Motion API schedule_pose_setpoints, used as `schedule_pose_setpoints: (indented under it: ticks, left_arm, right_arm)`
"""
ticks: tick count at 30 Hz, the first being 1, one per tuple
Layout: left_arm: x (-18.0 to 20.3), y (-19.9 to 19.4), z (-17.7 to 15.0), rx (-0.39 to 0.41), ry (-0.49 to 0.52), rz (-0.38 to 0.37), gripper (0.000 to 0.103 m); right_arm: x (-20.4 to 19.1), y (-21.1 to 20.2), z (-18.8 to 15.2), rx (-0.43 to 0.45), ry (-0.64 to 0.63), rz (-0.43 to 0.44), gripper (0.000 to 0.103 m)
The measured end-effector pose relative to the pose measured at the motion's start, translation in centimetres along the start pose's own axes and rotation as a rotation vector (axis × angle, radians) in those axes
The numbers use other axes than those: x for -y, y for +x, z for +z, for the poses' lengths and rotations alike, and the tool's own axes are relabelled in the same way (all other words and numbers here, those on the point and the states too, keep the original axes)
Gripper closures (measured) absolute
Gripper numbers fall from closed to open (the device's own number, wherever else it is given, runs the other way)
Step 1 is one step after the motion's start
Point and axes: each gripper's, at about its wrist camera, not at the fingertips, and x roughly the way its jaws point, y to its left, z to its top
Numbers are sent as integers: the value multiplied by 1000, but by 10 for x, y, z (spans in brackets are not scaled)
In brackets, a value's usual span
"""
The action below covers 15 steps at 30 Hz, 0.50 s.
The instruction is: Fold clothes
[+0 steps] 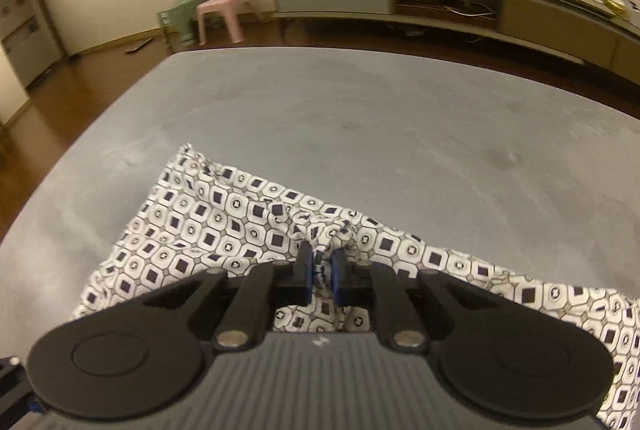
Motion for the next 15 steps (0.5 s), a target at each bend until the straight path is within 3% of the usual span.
schedule_pose_setpoints:
  ticks: [2, 4, 5, 6, 8, 10, 13, 15]
  left_arm:
    - [-1, -5, 0, 9, -16, -13, 36]
    - [-5, -19, -2, 71, -38, -53, 36]
    - [-6, -27, 0, 108, -50, -81, 35]
    - [-8, -34, 1, 145, -63, -109, 35]
    - [-8, -37, 5, 181, -89, -167, 35]
    - [0, -27, 8, 166, -91, -211, 35]
    - [18, -2, 9, 103, -46, -204, 35]
    - [27, 7, 9, 85, -21, -178, 35]
  right_arm:
    - [-4, -1, -1, -10, -39, -32, 84]
    - [-5, -21, -2, 5, -49, -33, 71]
    - [-5, -41, -8, 50, -42, -32, 63]
    - [-4, -62, -15, 103, -37, -20, 61]
    - [-5, -92, -35, 162, -36, 26, 61]
    - [-5, -101, -61, 125, -39, 91, 61]
    - [3, -85, -101, 6, -68, 68, 67]
    - [18, -100, -111, 37, -50, 74, 73]
